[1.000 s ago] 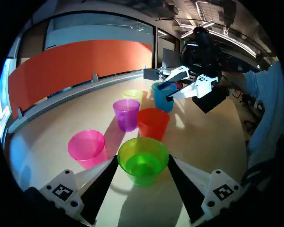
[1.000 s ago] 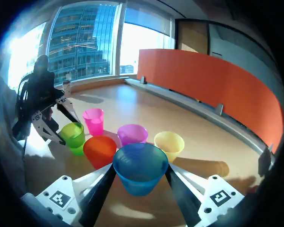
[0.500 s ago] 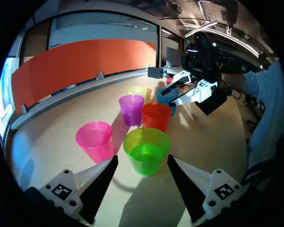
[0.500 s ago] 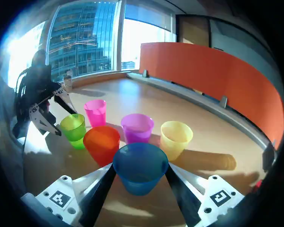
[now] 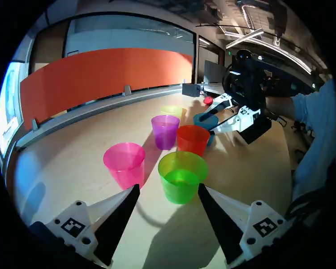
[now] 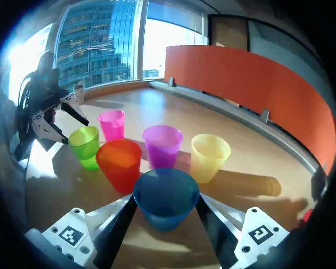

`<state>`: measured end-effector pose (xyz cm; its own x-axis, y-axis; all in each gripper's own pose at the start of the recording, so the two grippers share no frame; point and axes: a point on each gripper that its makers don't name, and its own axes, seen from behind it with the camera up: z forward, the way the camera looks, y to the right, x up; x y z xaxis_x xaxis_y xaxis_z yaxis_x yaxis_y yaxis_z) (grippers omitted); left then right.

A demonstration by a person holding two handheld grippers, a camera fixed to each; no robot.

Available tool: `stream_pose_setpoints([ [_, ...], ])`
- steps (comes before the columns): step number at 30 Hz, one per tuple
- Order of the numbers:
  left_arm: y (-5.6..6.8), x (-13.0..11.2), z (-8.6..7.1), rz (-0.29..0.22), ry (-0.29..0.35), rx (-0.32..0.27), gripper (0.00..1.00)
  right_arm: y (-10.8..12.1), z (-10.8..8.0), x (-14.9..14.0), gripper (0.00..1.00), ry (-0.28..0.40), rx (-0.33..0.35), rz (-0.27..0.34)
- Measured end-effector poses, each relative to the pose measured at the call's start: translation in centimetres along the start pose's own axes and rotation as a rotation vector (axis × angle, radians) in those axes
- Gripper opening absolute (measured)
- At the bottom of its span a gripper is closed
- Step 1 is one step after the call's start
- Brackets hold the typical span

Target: Pour water

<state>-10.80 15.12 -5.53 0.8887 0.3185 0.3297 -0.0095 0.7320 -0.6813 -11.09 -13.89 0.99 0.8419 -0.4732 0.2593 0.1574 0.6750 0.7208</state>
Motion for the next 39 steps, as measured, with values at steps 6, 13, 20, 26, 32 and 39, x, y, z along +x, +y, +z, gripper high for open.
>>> stream_pose_setpoints([
  [6, -0.1, 0.0, -0.1, 0.007, -0.002, 0.008, 0.97, 0.0, -0.1, -0.4, 0.94, -0.009, -0.006, 0.01],
  [13, -0.2, -0.2, -0.4, 0.011, -0.005, 0.014, 0.97, 0.0, -0.5, -0.8, 1.0, -0.022, -0.011, 0.038],
  [20, -0.6, -0.3, -1.1, 0.013, -0.004, 0.033, 0.97, 0.2, -1.8, -0.9, 1.0, -0.014, -0.025, 0.055],
  [26, -1.7, 0.0, -2.0, 0.0, 0.013, 0.068, 0.97, 0.3, -3.1, -1.8, 1.0, -0.017, -0.052, 0.044],
  [32, -2.5, 0.2, -3.2, -0.001, 0.03, 0.109, 0.97, 0.3, -4.4, -2.3, 1.0, -0.014, -0.077, 0.038],
  [39, -3.7, 0.7, -4.3, -0.005, 0.063, 0.162, 0.97, 0.5, -5.9, -2.3, 1.0, 0.011, -0.115, 0.042],
])
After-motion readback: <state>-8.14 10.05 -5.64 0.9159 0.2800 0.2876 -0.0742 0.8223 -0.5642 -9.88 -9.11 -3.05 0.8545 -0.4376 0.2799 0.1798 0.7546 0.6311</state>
